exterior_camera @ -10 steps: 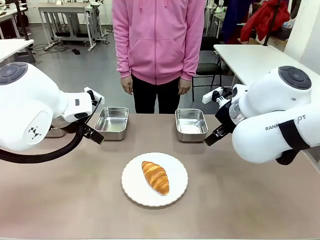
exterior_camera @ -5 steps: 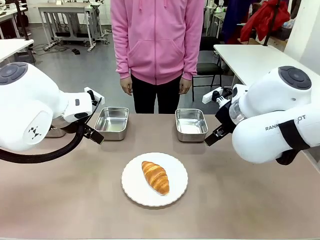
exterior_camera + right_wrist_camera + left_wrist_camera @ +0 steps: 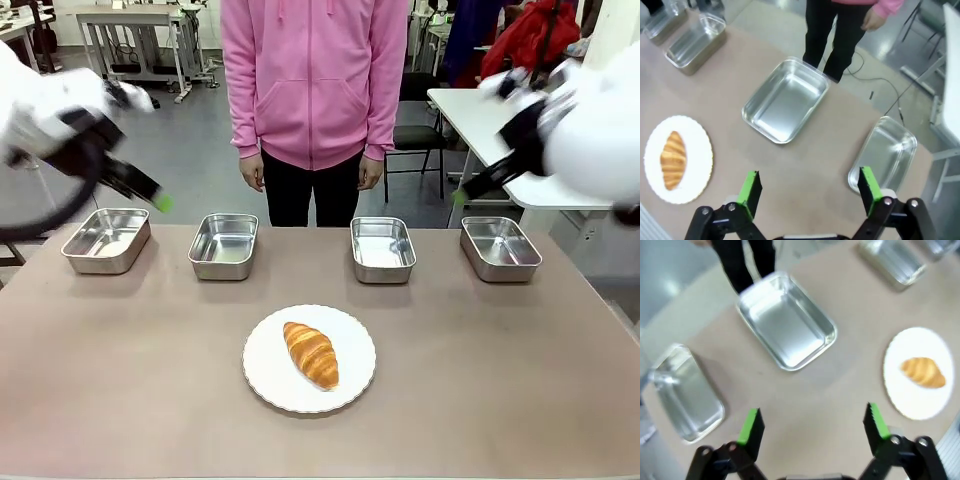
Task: Place the bread in the container.
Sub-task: Place the Butter Roll into the Airtight Container indicated by the human.
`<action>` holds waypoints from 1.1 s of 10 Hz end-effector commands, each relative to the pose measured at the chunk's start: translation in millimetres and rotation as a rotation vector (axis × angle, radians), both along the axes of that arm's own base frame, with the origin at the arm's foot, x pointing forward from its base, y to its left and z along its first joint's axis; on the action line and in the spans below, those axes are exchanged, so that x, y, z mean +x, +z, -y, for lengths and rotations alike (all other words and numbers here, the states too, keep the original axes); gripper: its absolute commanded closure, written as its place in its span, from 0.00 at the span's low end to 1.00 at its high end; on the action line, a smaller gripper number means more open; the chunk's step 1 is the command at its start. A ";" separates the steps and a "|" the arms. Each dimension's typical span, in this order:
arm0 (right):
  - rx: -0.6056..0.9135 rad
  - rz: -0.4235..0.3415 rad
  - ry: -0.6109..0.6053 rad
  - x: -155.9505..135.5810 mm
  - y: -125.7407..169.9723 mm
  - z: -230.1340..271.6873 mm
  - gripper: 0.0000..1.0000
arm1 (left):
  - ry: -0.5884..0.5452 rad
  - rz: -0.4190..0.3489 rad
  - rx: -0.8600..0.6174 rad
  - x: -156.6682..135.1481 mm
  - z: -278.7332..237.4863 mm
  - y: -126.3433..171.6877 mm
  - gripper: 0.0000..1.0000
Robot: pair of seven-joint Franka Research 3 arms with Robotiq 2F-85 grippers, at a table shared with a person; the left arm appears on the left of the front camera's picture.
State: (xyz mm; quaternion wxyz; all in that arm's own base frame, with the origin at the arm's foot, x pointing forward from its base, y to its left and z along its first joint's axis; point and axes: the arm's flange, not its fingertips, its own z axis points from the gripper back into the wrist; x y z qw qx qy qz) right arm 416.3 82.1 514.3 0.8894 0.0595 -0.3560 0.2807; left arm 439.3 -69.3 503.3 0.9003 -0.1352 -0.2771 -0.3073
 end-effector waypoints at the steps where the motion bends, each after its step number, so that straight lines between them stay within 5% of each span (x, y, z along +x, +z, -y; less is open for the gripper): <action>1: 0.045 0.009 0.059 9.6 31.7 59.3 0.00 | -0.168 -0.064 -0.012 41.9 -58.3 24.4 0.00; 3: 0.101 0.022 0.056 9.1 44.7 119.6 0.00 | -0.357 -0.008 -0.059 63.3 -133.9 34.4 0.00; 5: 0.109 0.064 0.095 3.3 37.6 150.6 0.00 | -0.382 0.115 -0.128 71.8 -186.3 17.6 0.00; 6: 0.096 0.032 0.019 0.0 51.3 132.9 0.00 | -0.322 0.026 -0.061 39.9 -147.4 43.1 0.00; 11: 0.116 0.041 0.079 -0.5 59.4 154.9 0.00 | -0.358 0.051 -0.116 51.2 -176.7 47.3 0.00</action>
